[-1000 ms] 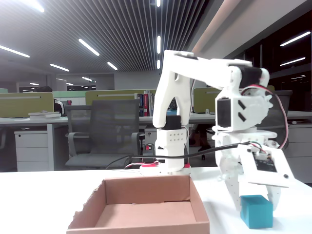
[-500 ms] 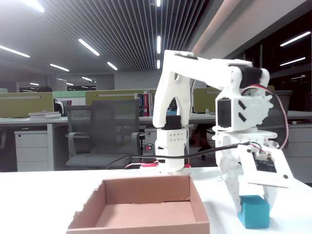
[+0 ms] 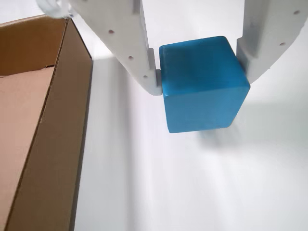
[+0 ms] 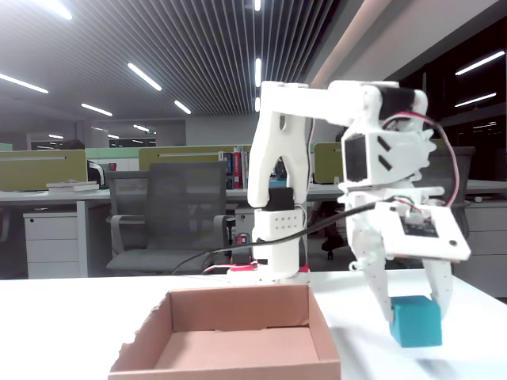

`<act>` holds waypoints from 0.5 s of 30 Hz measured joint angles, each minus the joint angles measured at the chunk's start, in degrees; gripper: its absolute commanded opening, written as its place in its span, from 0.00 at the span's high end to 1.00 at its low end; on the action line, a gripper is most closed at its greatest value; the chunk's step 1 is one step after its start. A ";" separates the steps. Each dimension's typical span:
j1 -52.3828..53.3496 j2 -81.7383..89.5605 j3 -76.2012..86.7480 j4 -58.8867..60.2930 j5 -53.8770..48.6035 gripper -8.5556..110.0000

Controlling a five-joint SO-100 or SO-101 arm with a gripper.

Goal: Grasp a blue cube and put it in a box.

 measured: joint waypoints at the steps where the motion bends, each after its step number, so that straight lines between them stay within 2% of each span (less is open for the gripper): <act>1: 1.05 3.96 -0.79 2.11 0.26 0.81; 5: 2.64 7.91 -1.14 4.83 0.26 0.81; 15: 16.00 16.70 -2.90 11.43 0.26 0.81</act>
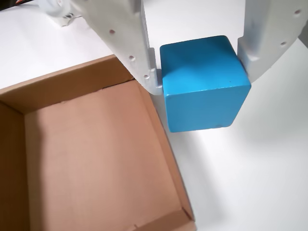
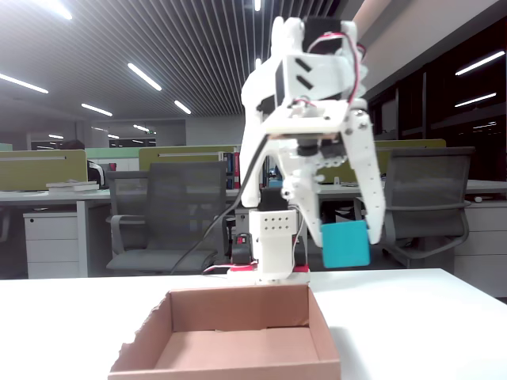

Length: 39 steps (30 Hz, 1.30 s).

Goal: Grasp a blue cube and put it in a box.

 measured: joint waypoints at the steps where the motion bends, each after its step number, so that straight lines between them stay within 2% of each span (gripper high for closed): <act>1: 1.23 0.35 0.00 0.18 0.00 0.81; 4: 8.00 1.14 0.00 0.35 0.00 0.82; 14: 16.61 1.23 8.00 -2.37 -1.93 0.81; 24: 17.93 1.23 22.50 -11.78 -2.72 0.81; 39: 17.67 -3.69 27.07 -19.51 -2.72 0.81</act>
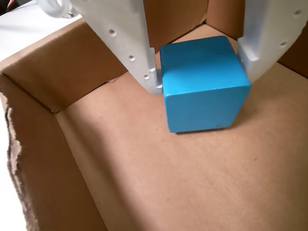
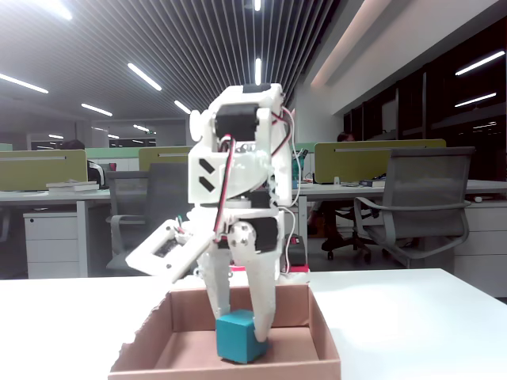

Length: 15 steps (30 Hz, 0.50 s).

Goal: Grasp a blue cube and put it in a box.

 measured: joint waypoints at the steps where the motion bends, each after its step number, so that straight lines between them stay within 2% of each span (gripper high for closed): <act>1: -0.09 -0.35 0.09 -0.44 0.00 0.81; 15: -0.97 -1.23 0.97 -2.02 0.00 0.77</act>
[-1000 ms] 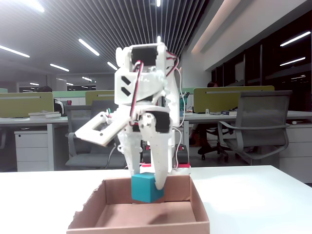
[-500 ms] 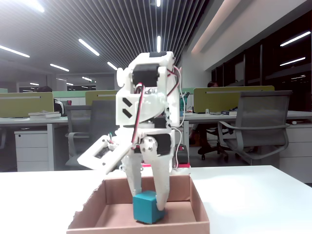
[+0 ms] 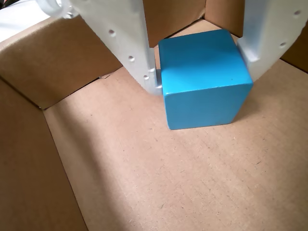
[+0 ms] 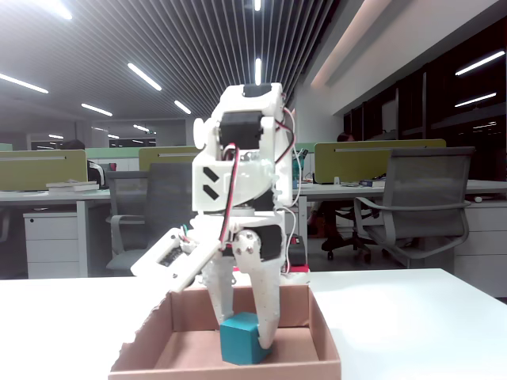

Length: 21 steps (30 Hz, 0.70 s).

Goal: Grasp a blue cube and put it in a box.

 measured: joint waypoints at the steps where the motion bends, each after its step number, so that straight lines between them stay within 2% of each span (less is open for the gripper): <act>1: 0.00 0.00 0.00 0.00 0.00 0.76; 9: 0.00 0.00 0.00 0.00 0.00 0.67; 21: 0.00 0.18 0.00 1.32 0.00 0.67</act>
